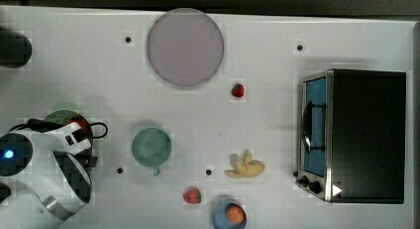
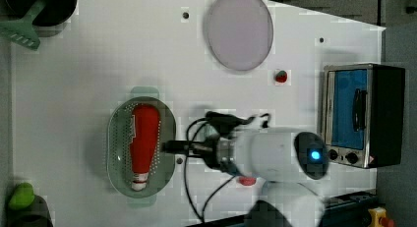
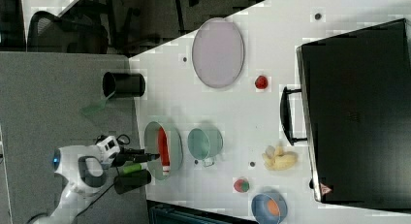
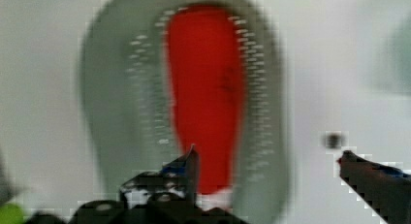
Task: Pick Ketchup from the table and place it in strainer.
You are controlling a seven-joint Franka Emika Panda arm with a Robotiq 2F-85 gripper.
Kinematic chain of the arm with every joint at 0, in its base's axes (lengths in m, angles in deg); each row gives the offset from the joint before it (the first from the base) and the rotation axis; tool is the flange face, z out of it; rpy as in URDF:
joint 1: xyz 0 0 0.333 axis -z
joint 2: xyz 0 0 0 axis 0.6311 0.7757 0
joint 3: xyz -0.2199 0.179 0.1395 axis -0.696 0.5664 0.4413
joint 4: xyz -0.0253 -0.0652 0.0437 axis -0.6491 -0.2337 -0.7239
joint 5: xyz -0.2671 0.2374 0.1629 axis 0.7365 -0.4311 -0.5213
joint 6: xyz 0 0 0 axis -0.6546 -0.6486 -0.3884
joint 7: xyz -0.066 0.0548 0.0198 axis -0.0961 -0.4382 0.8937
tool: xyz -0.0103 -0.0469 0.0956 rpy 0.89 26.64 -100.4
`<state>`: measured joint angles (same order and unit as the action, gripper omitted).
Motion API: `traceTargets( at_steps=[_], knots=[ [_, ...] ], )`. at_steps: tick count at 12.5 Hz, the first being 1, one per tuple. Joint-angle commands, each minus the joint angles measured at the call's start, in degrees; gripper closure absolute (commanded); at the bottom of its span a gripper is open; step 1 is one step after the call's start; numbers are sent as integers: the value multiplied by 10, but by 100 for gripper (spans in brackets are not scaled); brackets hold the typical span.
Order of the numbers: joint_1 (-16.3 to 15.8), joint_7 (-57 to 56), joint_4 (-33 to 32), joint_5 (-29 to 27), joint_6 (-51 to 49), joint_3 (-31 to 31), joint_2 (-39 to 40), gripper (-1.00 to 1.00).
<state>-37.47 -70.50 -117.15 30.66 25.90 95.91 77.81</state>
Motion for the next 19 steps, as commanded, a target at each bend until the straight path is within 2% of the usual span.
traceTargets(
  at_steps=[1,3,6,9,11,16,19],
  knots=[
    [56,31,15,5,-70,-16,-83,-100],
    [86,31,16,5,-110,-48,-141,-100],
    [117,28,17,5,-154,-131,-221,-100],
    [122,28,29,5,-224,-225,-279,-100],
    [122,28,56,-1,-268,-267,-294,-100],
    [121,25,144,-18,-413,-292,-294,-100],
    [121,25,162,-21,-415,-296,-293,-100]
  ],
)
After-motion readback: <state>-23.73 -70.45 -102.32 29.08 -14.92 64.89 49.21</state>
